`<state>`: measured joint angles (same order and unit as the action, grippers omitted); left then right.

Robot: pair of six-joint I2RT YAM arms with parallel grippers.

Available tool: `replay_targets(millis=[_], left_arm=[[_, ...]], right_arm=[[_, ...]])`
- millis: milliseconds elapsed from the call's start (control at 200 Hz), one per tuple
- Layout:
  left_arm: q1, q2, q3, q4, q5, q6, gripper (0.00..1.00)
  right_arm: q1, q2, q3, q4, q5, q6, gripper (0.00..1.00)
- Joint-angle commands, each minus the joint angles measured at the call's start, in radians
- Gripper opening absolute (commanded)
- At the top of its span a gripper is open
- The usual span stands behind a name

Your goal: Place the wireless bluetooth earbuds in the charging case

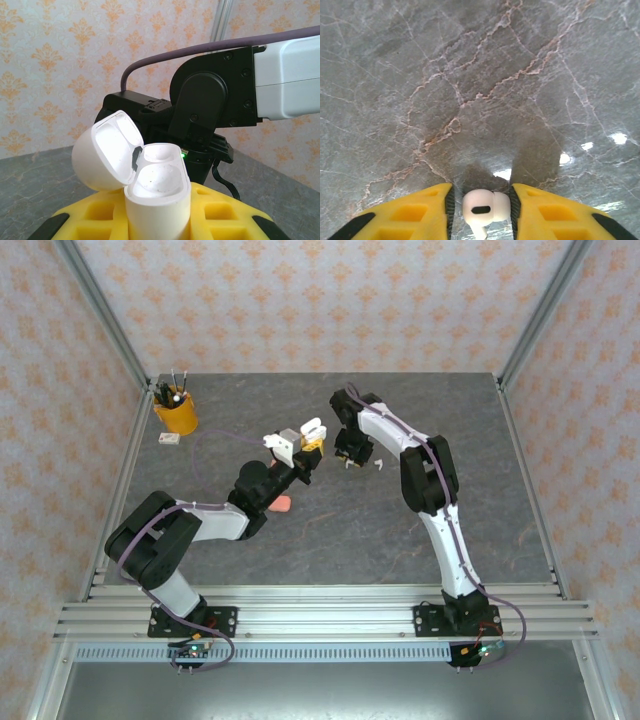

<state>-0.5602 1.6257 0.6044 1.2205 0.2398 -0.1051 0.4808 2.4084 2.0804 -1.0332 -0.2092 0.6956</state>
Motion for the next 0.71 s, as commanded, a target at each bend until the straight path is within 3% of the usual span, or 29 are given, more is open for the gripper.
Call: replay_targets(millis=[0,280,701], left_arm=[[0.007,-0.003,0.011,0.017,0.012,0.001,0.0],[0.007,-0.006,0.014,0.008,0.011,0.004,0.0],[0.008,-0.005,0.027,-0.005,0.019,0.005,0.0]], right_arm=[[0.01,-0.024,-0.032,0.002,-0.005,0.005,0.38],[0.01,-0.03,-0.043,0.009,-0.012,0.005,0.37],[0.01,-0.076,-0.099,0.049,0.0,0.004,0.27]])
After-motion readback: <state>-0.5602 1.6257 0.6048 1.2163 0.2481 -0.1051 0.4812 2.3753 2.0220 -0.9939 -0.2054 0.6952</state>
